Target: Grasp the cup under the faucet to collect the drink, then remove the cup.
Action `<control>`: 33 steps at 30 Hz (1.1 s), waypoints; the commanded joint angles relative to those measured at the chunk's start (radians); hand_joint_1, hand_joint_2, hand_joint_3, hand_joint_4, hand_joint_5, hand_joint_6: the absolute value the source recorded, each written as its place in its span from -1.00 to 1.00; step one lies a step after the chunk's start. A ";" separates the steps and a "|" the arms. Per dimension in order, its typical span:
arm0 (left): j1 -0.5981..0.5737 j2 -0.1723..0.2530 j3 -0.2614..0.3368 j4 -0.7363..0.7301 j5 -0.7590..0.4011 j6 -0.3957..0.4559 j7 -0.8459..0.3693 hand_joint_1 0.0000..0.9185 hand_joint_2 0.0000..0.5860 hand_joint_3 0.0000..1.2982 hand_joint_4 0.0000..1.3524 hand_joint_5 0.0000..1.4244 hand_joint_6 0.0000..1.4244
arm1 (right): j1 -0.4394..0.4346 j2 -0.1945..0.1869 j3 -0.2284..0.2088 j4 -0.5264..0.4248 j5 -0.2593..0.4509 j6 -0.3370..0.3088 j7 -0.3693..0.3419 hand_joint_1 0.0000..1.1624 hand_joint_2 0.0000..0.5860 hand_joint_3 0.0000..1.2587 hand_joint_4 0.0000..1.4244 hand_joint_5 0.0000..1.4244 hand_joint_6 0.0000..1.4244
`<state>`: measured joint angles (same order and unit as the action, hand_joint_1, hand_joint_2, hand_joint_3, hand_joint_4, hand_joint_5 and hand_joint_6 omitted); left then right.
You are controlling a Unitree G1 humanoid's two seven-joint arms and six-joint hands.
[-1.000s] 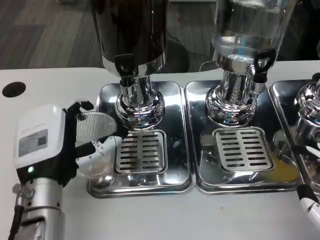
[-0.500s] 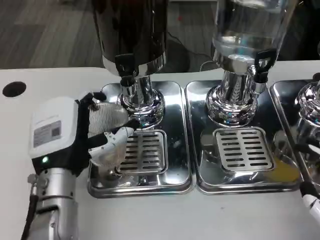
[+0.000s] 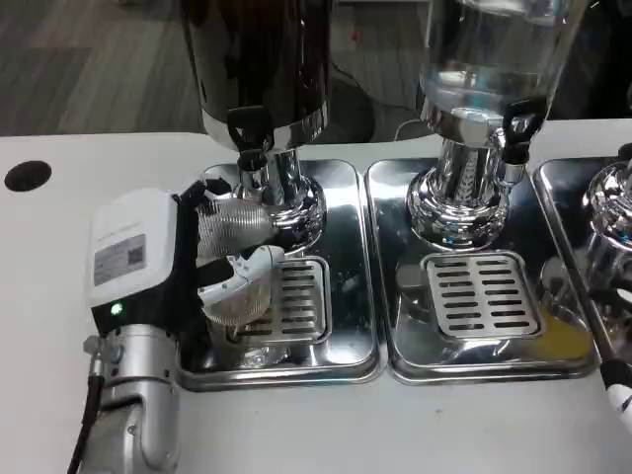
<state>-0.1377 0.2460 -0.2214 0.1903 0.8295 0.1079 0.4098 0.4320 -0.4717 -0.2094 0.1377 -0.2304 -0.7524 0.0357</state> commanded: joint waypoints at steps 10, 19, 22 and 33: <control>-0.100 -0.055 -0.062 0.123 -0.009 -0.043 0.088 -0.33 -0.50 -0.32 -0.28 0.03 0.27 | -0.011 -0.032 -0.023 0.069 0.054 -0.054 0.023 -0.31 0.44 -0.66 -0.88 -0.90 -1.00; -0.114 -0.067 -0.074 0.156 -0.021 -0.026 0.084 -0.75 -0.77 -0.43 -0.37 -0.05 0.18 | -0.017 -0.041 -0.032 0.116 0.077 -0.078 0.033 -0.31 0.44 -0.66 -0.88 -0.89 -1.00; -0.110 -0.064 -0.074 0.145 -0.023 -0.022 0.080 -0.82 -0.81 -0.44 -0.37 -0.07 0.16 | -0.019 -0.040 -0.033 0.121 0.081 -0.082 0.036 -0.31 0.44 -0.66 -0.88 -0.89 -1.00; -0.060 -0.043 -0.066 0.059 -0.038 -0.016 0.080 -0.86 -0.80 -0.45 -0.38 -0.08 0.17 | -0.021 -0.033 -0.026 0.118 0.078 -0.084 0.036 -0.31 0.44 -0.66 -0.88 -0.88 -1.00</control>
<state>-0.2244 0.1950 -0.2925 0.2830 0.7943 0.0925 0.4808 0.4129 -0.5037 -0.2306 0.2624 -0.1618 -0.8240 0.0640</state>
